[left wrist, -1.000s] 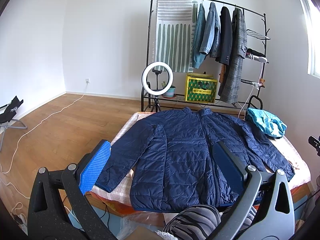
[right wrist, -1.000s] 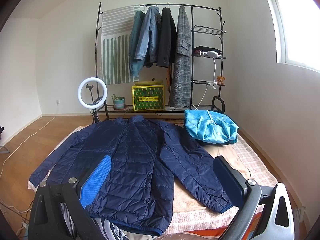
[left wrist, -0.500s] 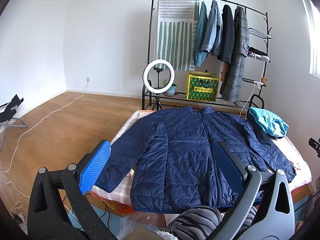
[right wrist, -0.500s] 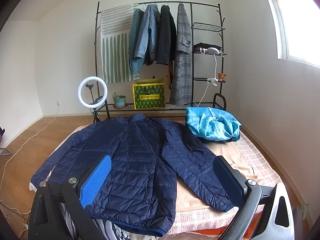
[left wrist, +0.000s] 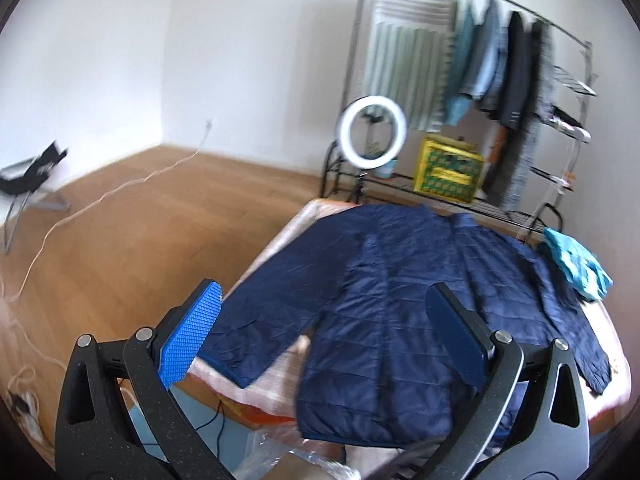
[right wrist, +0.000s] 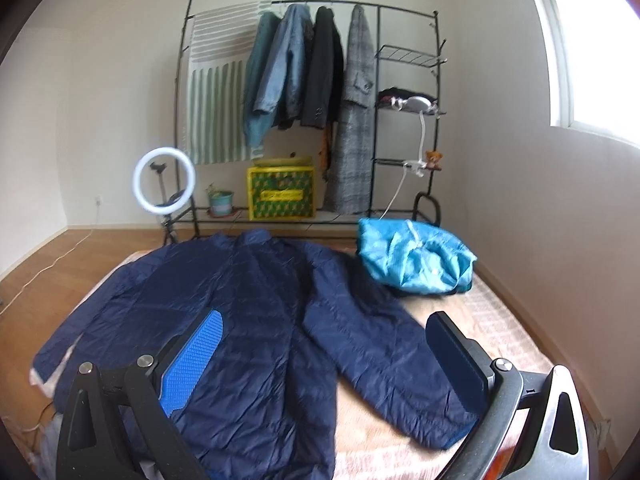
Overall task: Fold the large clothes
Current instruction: 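Grasp the navy jacket's sleeve cuff with the left gripper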
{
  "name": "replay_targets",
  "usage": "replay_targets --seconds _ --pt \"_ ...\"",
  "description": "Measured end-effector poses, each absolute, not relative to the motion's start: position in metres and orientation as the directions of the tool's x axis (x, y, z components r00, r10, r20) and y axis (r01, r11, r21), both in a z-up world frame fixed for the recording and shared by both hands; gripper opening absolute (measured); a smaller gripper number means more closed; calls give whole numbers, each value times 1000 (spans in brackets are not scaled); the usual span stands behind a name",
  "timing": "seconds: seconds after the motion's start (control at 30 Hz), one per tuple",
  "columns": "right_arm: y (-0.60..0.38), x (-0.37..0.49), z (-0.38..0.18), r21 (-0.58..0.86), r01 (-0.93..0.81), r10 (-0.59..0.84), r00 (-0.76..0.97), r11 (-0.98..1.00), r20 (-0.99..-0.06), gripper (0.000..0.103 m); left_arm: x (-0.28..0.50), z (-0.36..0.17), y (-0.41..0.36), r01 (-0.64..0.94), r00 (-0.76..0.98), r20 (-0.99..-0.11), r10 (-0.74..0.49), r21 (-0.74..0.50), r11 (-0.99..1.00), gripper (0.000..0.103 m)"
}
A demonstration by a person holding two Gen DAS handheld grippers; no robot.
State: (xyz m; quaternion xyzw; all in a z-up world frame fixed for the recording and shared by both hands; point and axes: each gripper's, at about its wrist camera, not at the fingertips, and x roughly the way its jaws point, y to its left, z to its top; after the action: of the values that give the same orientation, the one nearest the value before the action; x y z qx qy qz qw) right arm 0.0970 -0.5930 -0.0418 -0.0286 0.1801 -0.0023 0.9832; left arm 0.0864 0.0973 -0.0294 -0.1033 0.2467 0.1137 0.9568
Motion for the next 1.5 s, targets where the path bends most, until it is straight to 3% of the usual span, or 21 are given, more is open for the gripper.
replay_targets --seconds 0.17,0.43,0.57,0.73,0.9,1.1,1.17,1.23,1.3,1.5 --pt "-603 122 -33 -1 -6 6 963 1000 -270 103 113 -69 158 -349 795 -578 184 -188 918 103" --pt "-577 183 -9 -88 -20 3 982 996 -189 103 143 -154 246 -439 656 -753 60 -315 841 82" --pt "-555 215 -8 -120 -63 31 968 991 -250 103 155 -198 273 -475 596 -802 -28 -381 793 81" --pt "-515 219 -7 -76 -206 176 940 975 -291 103 169 -244 303 -551 548 -825 -140 -482 681 75" --pt "-458 218 -12 -7 -380 354 867 925 -352 103 186 -265 311 -583 509 -843 -175 -487 650 69" --pt "-398 205 -25 39 -535 507 772 844 -384 103 201 -273 305 -588 456 -879 -141 -416 694 56" --pt "-382 199 -31 44 -578 544 737 815 -402 102 204 -277 306 -596 442 -889 -119 -390 702 42" --pt "-373 192 -34 41 -602 565 721 798 -402 102 205 -279 307 -597 434 -895 -97 -367 713 17" --pt "-364 187 -37 20 -617 574 718 786 -393 102 206 -280 308 -582 459 -880 -124 -403 707 7" --pt "-361 185 -53 13 -625 575 710 781 -406 102 200 -258 306 -561 513 -849 -126 -443 700 4"
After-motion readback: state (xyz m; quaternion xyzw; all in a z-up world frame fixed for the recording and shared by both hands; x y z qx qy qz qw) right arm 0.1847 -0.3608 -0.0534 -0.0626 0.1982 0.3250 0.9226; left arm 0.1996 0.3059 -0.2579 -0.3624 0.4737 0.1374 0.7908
